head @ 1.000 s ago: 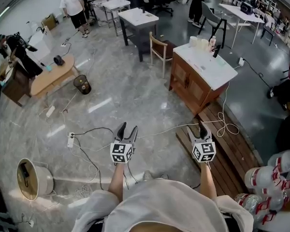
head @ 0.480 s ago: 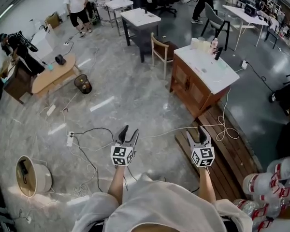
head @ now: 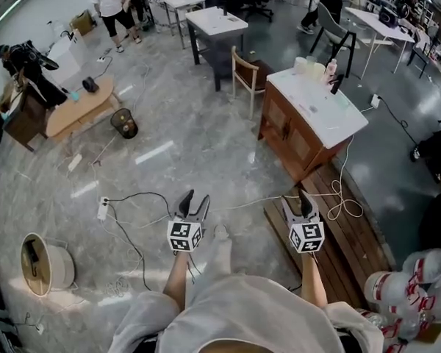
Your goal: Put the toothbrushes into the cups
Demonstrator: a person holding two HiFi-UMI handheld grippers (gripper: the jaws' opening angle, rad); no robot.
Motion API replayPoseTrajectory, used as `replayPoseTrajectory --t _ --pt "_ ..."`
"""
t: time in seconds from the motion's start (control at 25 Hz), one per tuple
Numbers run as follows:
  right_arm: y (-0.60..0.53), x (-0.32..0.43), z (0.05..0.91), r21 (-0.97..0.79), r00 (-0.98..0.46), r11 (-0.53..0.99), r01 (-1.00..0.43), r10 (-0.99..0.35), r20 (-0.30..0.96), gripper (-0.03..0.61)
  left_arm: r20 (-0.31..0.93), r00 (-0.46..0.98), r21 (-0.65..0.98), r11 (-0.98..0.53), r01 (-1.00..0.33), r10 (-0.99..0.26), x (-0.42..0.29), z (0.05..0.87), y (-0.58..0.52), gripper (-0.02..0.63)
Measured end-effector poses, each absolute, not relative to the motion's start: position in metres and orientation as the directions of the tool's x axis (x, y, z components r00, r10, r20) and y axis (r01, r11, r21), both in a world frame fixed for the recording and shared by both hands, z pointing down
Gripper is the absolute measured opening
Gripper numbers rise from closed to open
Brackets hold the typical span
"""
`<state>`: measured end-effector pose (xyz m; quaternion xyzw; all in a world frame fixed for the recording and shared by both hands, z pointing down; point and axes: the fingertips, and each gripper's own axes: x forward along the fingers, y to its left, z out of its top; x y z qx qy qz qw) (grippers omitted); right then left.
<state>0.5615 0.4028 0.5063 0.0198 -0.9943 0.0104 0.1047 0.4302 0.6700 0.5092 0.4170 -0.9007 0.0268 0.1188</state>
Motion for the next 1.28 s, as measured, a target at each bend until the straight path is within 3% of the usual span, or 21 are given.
replayPoseTrajectory --t 0.28,1.0,1.28 --pt "0.383 0.493 0.515 0.006 -0.975 0.999 -0.046 -0.046 0.219 0.226 0.230 -0.616 0.062 0.643 -0.763 -0.753 0.356 0.523 0.645 0.216" --pt "0.312 0.214 0.497 0.012 -0.960 0.993 -0.122 -0.121 0.253 0.196 0.214 -0.585 0.075 0.610 -0.789 -0.783 0.057 0.501 0.576 0.216" --pt "0.295 0.155 0.502 0.021 -0.953 0.989 -0.145 -0.145 0.267 0.187 0.227 -0.571 0.089 0.601 -0.794 -0.789 -0.013 0.506 0.556 0.216"
